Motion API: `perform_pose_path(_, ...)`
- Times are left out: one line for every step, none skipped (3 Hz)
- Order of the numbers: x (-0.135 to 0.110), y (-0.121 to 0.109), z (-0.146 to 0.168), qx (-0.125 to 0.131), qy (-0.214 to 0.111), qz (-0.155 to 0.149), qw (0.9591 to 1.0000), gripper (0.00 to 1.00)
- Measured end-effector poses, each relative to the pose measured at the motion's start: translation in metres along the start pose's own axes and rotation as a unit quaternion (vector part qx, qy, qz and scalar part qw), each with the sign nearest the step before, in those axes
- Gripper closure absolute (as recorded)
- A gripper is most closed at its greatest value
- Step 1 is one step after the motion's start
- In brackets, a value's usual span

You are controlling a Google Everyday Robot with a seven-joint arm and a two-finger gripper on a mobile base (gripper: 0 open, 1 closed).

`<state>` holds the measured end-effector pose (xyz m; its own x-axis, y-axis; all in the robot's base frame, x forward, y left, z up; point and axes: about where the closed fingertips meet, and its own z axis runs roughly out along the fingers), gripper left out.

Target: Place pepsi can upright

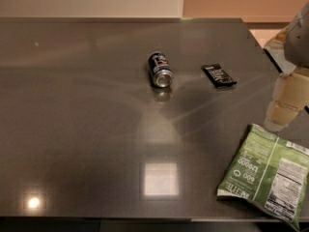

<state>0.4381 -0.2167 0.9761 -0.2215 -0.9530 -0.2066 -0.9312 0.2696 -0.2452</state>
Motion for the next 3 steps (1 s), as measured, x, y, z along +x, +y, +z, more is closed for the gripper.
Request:
perform_pose_path(0.0, 0.0, 0.0, 0.0, 0.0, 0.0, 1.0, 0.0)
perform_pose_path(-0.008, -0.013, 0.002, 0.001, 0.014, -0.007, 0.9999, 0.0)
perform_pose_path(-0.029, -0.039, 0.014, -0.007, 0.028, -0.013, 0.9995, 0.0)
